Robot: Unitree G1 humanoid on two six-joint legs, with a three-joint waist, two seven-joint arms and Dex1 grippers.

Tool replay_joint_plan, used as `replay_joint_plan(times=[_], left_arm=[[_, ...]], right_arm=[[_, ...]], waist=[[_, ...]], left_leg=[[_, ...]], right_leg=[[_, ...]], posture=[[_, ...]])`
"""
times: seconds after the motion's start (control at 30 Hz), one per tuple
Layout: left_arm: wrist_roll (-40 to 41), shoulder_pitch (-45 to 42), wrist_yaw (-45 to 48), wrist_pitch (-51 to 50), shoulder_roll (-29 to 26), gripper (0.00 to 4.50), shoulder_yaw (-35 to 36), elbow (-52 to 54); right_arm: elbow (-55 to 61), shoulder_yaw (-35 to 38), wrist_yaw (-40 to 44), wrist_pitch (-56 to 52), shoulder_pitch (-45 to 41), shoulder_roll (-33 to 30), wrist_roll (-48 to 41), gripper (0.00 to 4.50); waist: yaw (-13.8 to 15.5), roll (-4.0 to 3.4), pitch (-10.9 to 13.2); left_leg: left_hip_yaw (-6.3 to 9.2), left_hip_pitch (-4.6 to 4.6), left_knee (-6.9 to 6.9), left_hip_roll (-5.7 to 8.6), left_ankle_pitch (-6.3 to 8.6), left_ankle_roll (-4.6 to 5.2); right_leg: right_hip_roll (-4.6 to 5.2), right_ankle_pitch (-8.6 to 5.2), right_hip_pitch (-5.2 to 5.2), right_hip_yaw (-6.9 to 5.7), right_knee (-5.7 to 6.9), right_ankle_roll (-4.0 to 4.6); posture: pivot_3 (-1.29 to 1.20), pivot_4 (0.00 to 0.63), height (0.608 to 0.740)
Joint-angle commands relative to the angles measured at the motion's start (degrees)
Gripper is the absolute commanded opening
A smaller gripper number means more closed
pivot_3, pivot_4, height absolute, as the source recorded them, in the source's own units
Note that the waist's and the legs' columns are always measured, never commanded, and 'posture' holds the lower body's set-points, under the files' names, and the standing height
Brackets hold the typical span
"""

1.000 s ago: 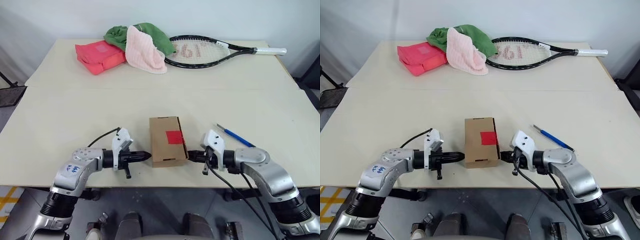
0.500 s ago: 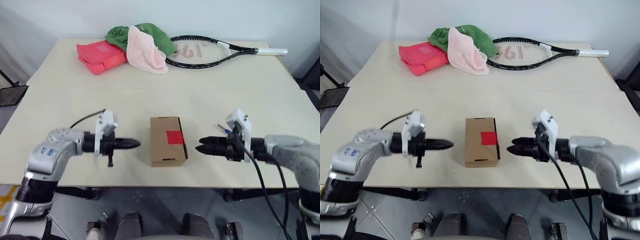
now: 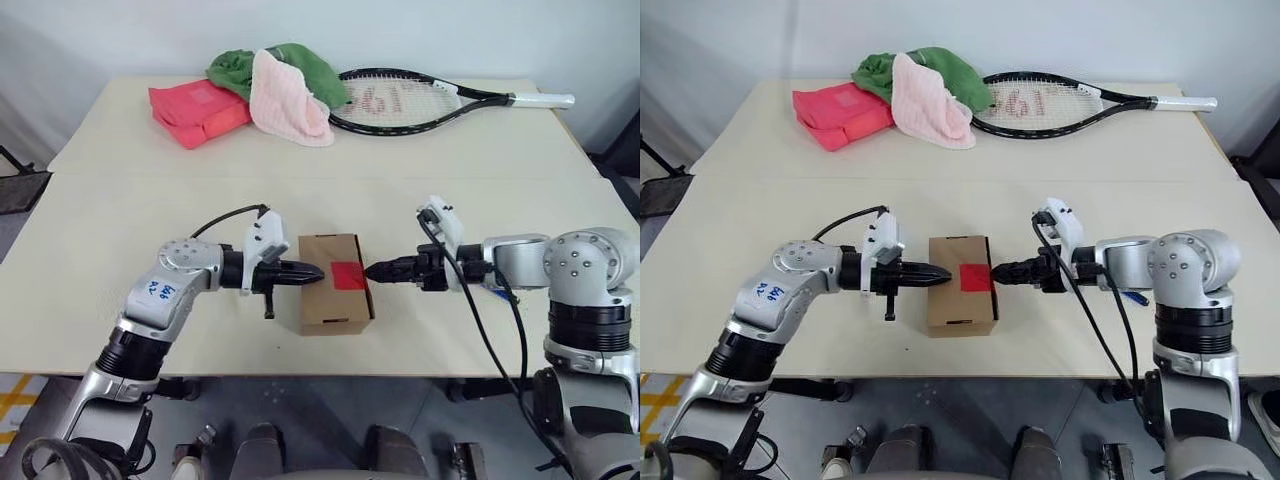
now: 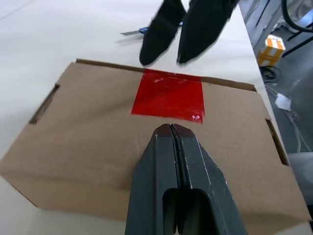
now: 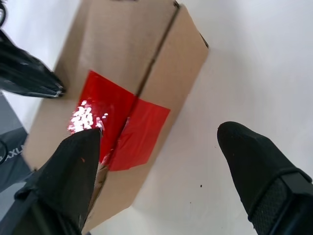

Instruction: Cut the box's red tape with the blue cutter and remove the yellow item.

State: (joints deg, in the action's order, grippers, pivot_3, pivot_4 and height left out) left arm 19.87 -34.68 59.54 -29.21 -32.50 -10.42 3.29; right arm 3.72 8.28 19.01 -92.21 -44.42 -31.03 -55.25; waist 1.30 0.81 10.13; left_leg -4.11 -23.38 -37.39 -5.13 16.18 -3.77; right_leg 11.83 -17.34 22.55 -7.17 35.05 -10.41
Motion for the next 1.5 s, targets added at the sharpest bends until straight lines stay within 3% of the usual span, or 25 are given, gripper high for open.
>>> replay_joint_plan(times=[0.03,0.37,0.7,1.17,1.5], left_arm=[[-0.8,0.1,-0.1,1.2,0.0,0.0,-0.1,1.0],[-1.5,0.1,-0.1,1.5,0.4,0.0,0.1,0.7],[-1.4,0.4,0.4,1.4,0.7,0.0,-0.5,0.3],[-3.8,-0.8,0.8,2.7,2.4,0.0,-3.4,-2.7],[-5.0,-0.3,0.7,1.0,1.6,0.0,-4.5,-2.7]], right_arm=[[0.2,1.2,-2.2,-0.3,-1.8,0.8,-2.6,4.0],[0.7,-0.8,-4.4,-0.3,-0.2,-0.4,-1.6,4.0],[1.3,-2.7,-1.6,-0.3,0.3,-3.5,2.8,4.0],[2.4,-12.2,-0.8,-0.3,-2.2,-1.8,8.4,4.0],[2.4,-15.7,3.0,2.9,-1.8,-7.6,13.9,4.0]], waist=[[0.0,0.0,0.0],[0.0,0.0,0.0],[0.0,0.0,0.0],[0.0,-0.03,-0.1],[0.1,0.05,-0.5]], left_leg=[[0.0,0.01,0.01,0.0,0.0,0.0],[0.0,0.01,0.01,0.0,0.0,0.0],[0.0,0.01,0.0,0.0,0.0,0.0],[0.0,0.09,-0.04,0.0,0.0,0.0],[0.01,0.14,-0.04,0.0,0.0,0.0]], right_leg=[[0.0,0.0,0.0,0.0,0.01,0.0],[0.0,0.0,0.0,0.0,0.01,0.0],[0.0,0.0,-0.01,0.01,0.0,0.0],[0.0,0.0,-0.1,0.02,0.02,0.0],[0.0,0.0,-0.17,0.02,-0.02,0.0]], posture=[[0.0,0.15,0.74],[0.0,0.15,0.74],[0.0,0.15,0.74],[0.0,0.15,0.74],[0.0,0.15,0.74]])
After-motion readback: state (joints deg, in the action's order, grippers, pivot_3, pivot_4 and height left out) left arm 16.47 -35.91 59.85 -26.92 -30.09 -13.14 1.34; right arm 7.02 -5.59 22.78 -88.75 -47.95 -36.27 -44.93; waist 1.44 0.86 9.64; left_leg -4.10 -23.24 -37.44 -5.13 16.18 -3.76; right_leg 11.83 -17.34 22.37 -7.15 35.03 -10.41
